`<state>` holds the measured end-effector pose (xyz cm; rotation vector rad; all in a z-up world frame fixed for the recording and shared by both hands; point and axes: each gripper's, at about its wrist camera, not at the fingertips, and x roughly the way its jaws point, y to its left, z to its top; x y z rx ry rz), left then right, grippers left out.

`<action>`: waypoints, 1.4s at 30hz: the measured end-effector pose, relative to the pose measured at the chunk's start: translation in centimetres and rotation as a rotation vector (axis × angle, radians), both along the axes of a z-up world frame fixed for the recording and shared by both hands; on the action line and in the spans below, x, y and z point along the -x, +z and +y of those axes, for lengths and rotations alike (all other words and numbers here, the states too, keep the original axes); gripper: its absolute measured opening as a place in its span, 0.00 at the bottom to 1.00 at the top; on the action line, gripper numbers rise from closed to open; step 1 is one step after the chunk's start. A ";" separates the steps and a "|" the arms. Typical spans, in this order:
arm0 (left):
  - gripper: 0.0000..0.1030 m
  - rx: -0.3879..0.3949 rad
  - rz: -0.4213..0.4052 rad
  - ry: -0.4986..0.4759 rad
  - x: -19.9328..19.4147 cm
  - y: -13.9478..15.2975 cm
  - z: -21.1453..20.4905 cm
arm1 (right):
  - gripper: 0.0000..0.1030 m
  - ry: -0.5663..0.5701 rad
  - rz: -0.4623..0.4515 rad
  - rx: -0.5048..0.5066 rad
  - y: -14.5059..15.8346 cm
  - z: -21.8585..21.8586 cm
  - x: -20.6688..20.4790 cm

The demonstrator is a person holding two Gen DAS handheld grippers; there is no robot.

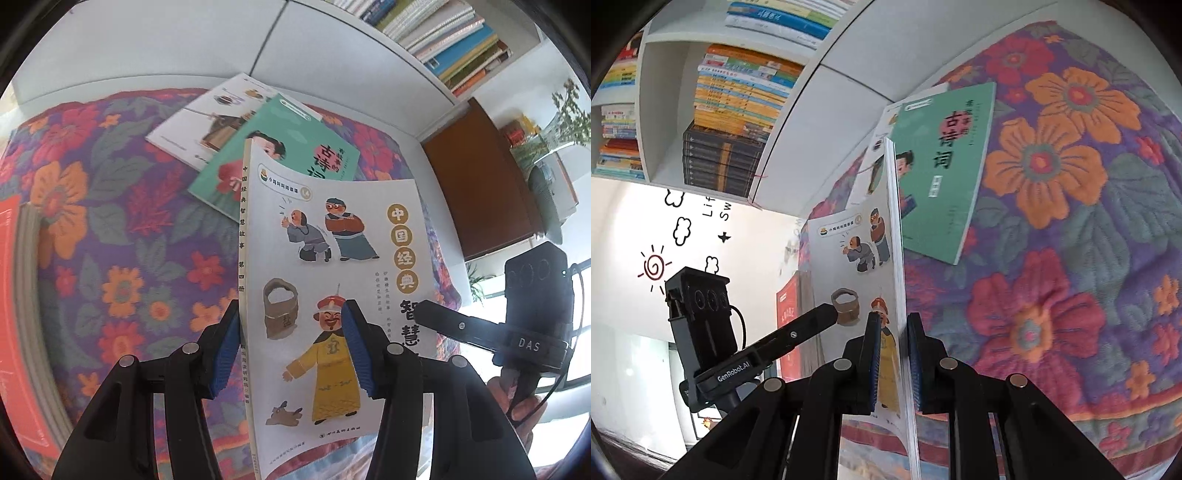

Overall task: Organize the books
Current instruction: 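Carry the white book to the standing row with the left tool, then stand the white book against the red book with the left tool while the right tool steadies it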

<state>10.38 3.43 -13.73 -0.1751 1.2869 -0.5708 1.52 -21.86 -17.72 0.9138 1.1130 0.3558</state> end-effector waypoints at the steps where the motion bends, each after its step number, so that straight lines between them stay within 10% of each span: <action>1: 0.48 0.001 0.000 0.007 0.0 0.2 0.5 | 0.15 0.000 -0.001 -0.002 0.2 0.4 -0.2; 27: 0.49 -0.011 -0.069 0.242 -1.1 6.0 20.9 | 0.15 0.198 -0.032 -0.060 4.6 19.1 -5.8; 42: 0.50 -0.022 -0.075 0.381 -2.9 3.4 30.4 | 0.16 0.322 -0.007 -0.030 2.6 30.8 -10.0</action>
